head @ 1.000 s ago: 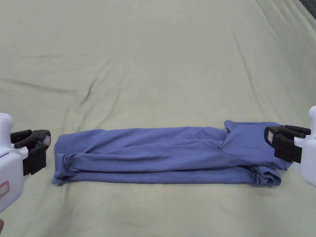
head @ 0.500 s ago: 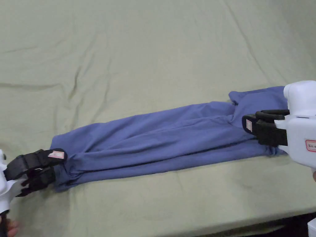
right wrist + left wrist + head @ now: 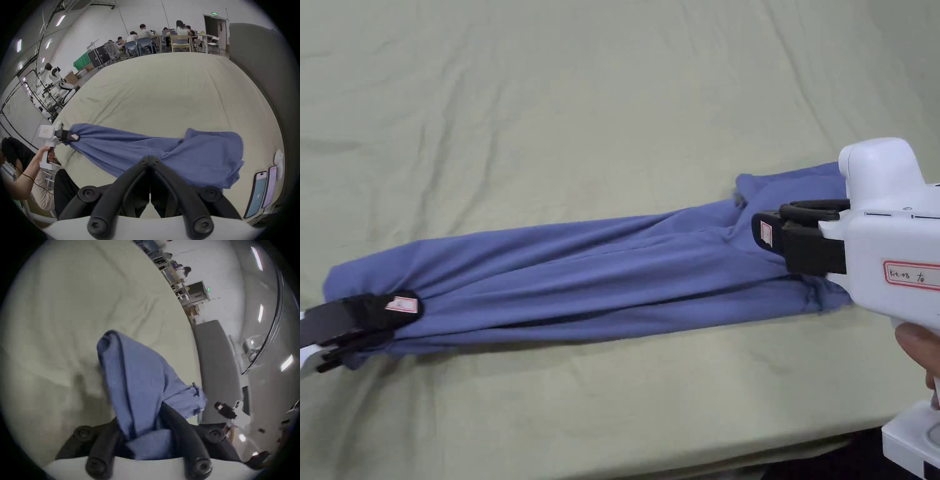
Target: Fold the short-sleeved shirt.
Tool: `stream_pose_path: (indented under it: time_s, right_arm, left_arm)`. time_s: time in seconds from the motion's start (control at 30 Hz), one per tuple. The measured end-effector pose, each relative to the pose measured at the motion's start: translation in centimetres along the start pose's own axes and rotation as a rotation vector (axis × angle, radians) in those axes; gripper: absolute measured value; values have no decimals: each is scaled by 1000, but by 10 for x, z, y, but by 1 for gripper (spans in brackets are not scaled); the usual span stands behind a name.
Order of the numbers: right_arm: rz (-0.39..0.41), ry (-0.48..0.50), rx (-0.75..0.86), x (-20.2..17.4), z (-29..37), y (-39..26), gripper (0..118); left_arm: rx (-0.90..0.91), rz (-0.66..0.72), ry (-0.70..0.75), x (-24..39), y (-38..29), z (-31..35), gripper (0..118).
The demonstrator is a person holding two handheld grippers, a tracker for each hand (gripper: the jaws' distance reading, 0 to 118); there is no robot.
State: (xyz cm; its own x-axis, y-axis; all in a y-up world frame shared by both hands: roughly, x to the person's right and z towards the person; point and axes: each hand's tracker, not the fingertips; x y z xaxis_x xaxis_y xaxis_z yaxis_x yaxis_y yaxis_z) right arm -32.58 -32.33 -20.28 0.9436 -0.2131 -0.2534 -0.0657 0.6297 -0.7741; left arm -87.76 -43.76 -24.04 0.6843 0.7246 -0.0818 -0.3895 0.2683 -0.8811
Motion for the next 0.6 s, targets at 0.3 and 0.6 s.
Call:
stream_pose_path:
  time_s: [0.3, 0.6]
  right_arm:
    - [24, -103, 27, 43, 15, 4, 2]
    - [-77, -141, 77, 94, 48, -15, 2]
  left_arm:
    - [-7, -555, 640, 164, -16, -15, 6]
    - [-351, -651, 370, 226, -66, -167, 6]
